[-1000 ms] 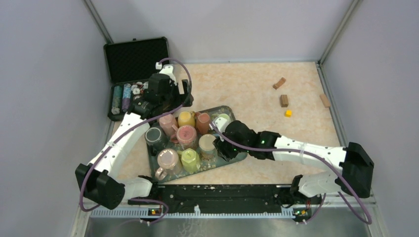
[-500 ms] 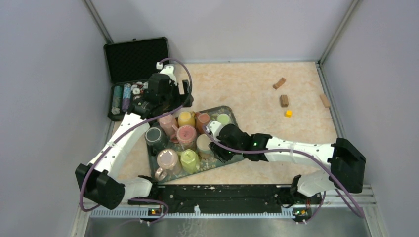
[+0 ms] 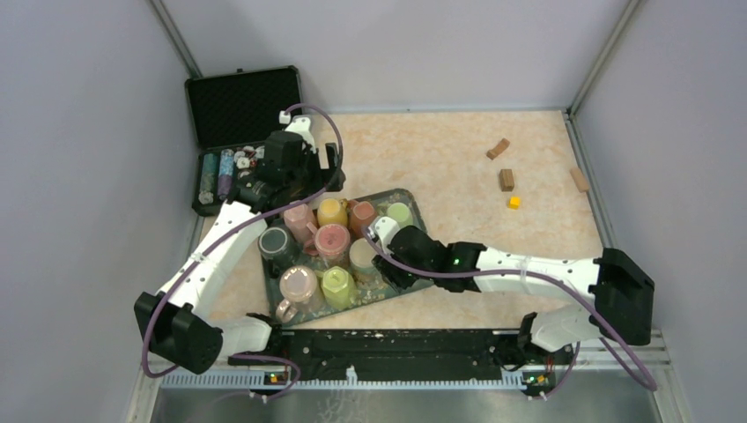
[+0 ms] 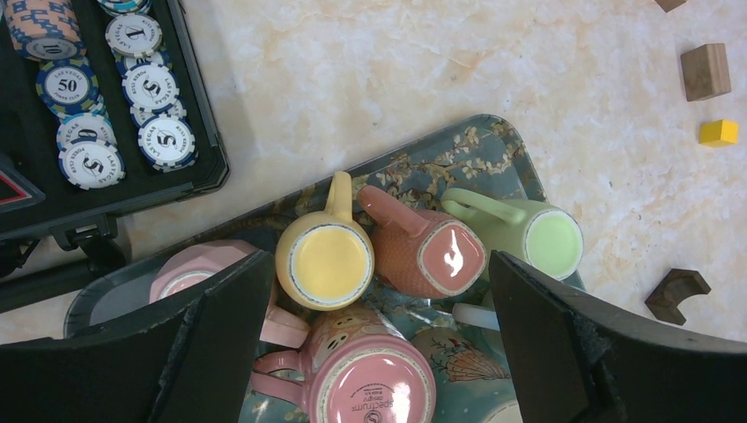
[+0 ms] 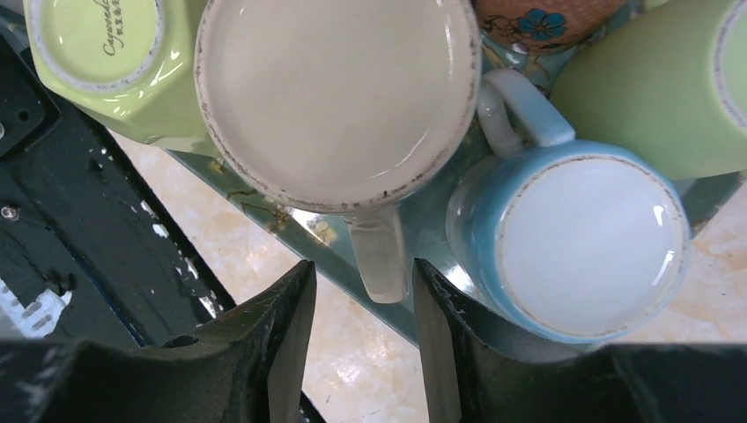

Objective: Turn the mug right side up
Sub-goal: Turn over the cup on the tray.

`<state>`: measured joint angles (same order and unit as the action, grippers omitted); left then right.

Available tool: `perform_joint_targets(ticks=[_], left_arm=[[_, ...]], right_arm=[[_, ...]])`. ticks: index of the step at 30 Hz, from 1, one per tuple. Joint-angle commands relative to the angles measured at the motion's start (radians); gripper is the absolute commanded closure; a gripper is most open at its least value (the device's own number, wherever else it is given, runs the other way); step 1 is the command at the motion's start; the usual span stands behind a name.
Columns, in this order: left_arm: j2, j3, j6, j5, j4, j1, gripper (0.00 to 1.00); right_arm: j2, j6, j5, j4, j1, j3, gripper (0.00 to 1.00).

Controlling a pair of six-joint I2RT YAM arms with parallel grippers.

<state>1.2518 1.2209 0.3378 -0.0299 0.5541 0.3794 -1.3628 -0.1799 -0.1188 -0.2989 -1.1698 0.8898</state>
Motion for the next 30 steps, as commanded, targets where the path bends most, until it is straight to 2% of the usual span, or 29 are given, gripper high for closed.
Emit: perform_joint_targets(ticks=[1, 13, 25, 30], left_arm=[[-0.032, 0.011, -0.013, 0.009, -0.005, -0.005, 0.02], [-0.043, 0.015, -0.009, -0.004, 0.009, -0.007, 0.02], [-0.057, 0.015, 0.001, -0.015, 0.026, -0.007, 0.02], [-0.064, 0.015, -0.001, -0.023, 0.036, -0.008, 0.02]], right_arm=[[0.075, -0.016, -0.062, 0.032, -0.012, -0.006, 0.53], [0.000, 0.020, -0.030, 0.091, -0.011, -0.042, 0.51], [-0.080, 0.029, -0.055, 0.182, -0.011, -0.049, 0.54], [-0.116, 0.039, -0.065, 0.179, -0.011, -0.036, 0.59]])
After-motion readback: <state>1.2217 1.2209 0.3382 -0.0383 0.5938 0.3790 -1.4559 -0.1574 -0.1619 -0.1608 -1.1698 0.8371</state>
